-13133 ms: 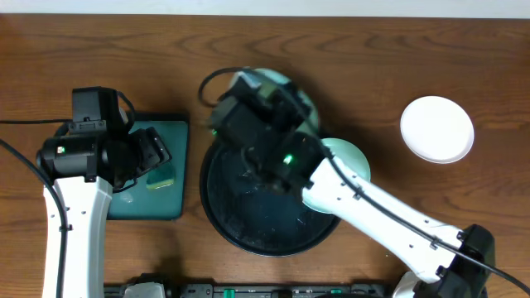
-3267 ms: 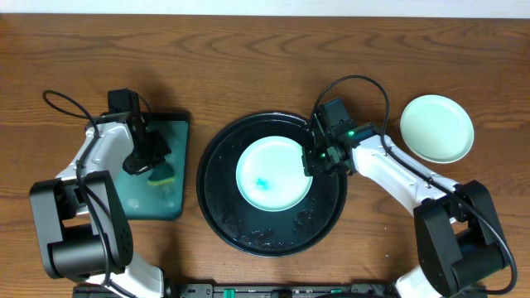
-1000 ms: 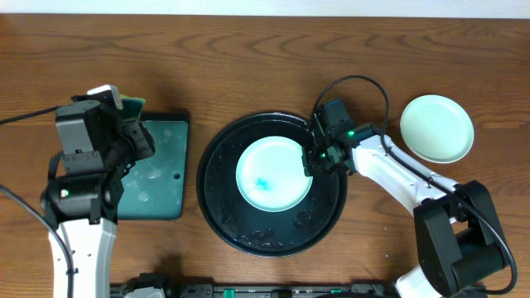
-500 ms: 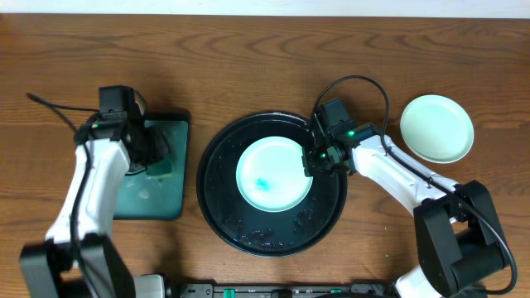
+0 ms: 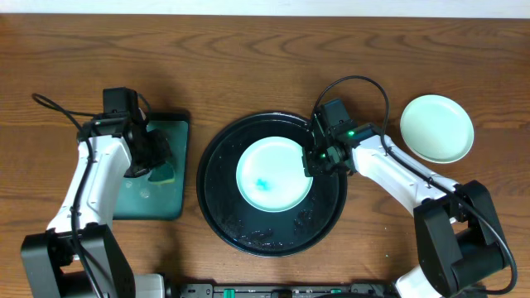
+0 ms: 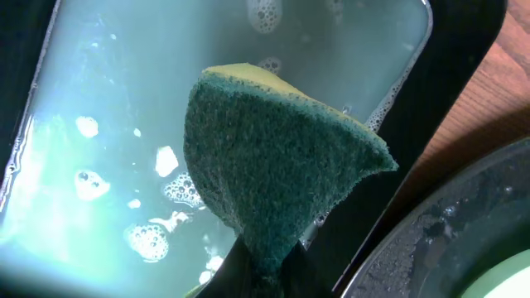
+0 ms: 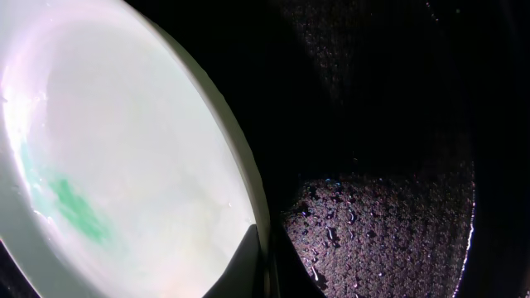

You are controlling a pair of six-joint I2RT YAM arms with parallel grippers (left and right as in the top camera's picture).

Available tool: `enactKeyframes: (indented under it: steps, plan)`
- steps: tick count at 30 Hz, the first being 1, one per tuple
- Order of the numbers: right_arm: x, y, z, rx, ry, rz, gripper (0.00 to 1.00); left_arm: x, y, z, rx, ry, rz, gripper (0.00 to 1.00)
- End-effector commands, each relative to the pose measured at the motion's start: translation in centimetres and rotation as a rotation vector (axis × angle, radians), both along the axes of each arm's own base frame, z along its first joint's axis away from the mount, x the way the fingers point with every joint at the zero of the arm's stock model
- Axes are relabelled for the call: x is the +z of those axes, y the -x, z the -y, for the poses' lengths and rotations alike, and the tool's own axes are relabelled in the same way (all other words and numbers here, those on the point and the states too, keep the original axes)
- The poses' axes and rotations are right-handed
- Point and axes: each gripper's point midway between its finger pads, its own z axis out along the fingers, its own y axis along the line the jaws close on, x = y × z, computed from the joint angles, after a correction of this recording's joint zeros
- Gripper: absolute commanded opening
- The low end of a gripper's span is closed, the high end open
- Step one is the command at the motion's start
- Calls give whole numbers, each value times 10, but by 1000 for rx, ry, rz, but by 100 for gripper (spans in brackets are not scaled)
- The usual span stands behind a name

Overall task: Clean dirty plates on tray and stack at the side
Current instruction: 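Carry the sponge over to the green plate with the left gripper, then scrub the green plate's smear with the sponge in the left gripper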

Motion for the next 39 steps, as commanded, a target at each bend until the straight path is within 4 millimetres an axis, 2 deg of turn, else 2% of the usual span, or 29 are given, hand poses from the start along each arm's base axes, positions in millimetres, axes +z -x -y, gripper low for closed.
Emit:
enactKeyframes:
  steps: [1,4,8,12,15,23,27,29,33,39]
  plan:
    - [1,2,-3,21,-10,0,1,7,1,1,12,4,15,7]
    - [1,2,-3,21,-9,0,1,7,2,3,9,13,9,7]
    - [1,2,-3,21,-10,0,1,11,0,26,-30,142,28,7]
    - [1,2,-3,22,-10,1,1,19,-2,59,-100,250,45,7]
    - [2,2,-4,23,-16,0,1,24,-1,91,-189,293,46,7]
    - [4,9,-29,29,-84,-21,1,32,5,173,-369,326,79,7]
    - [5,12,-43,27,-100,-14,1,33,8,201,-423,345,97,7]
    - [6,13,-48,24,-105,-9,1,28,9,207,-423,345,84,7]
    - [7,12,-51,10,-109,-7,1,6,9,200,-385,292,21,7]
    - [7,12,-51,11,-109,-8,1,-37,14,173,-316,136,-100,7]
